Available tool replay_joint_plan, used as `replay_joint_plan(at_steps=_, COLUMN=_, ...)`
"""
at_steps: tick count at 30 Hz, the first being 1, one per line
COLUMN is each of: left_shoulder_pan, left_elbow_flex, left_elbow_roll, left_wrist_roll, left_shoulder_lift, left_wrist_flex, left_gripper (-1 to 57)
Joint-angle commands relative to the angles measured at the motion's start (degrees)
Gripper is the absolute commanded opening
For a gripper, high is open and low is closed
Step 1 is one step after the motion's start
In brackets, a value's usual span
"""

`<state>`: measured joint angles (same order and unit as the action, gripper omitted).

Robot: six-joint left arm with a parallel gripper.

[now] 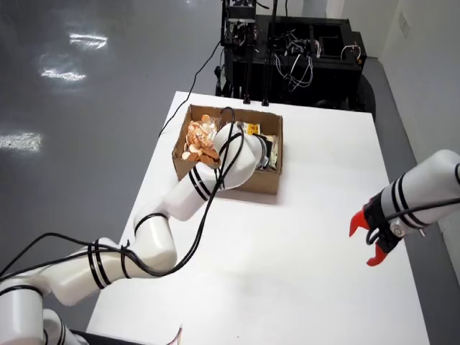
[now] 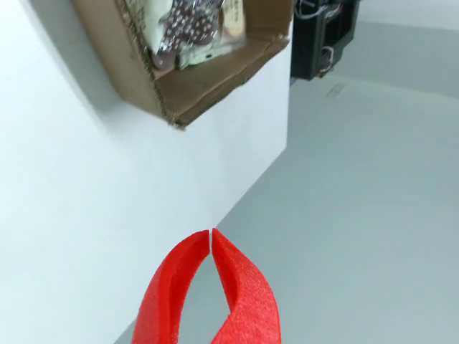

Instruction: Grasp a snack and put it in the bin.

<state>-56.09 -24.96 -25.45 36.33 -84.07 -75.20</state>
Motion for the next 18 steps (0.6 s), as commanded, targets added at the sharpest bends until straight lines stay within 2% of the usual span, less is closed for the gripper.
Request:
replay_joint_plan(at_steps=1, left_shoulder_pan=-2.24, left_elbow_flex=0.09, left_elbow_roll=1.06, left_wrist_roll=-1.99, left_shoulder_lift=0.37, left_wrist_flex=-1.39, left_gripper=-0.4)
replay_joint_plan(at_steps=8, left_shoulder_pan=-6.15, left_elbow_flex=4.24, left_elbow_roll=2.6, left_wrist_roll=-4.36, left_shoulder_lift=2.54, left_wrist_flex=-3.52, left_gripper=-0.6)
replay_joint_plan(at_steps=18, left_shoulder_pan=-10.6, left_elbow_flex=25.54, left_elbow_roll=3.89, left_wrist_roll=-5.0, left_shoulder_lift=13.85, left_wrist_flex=-4.01, left_gripper=-0.6)
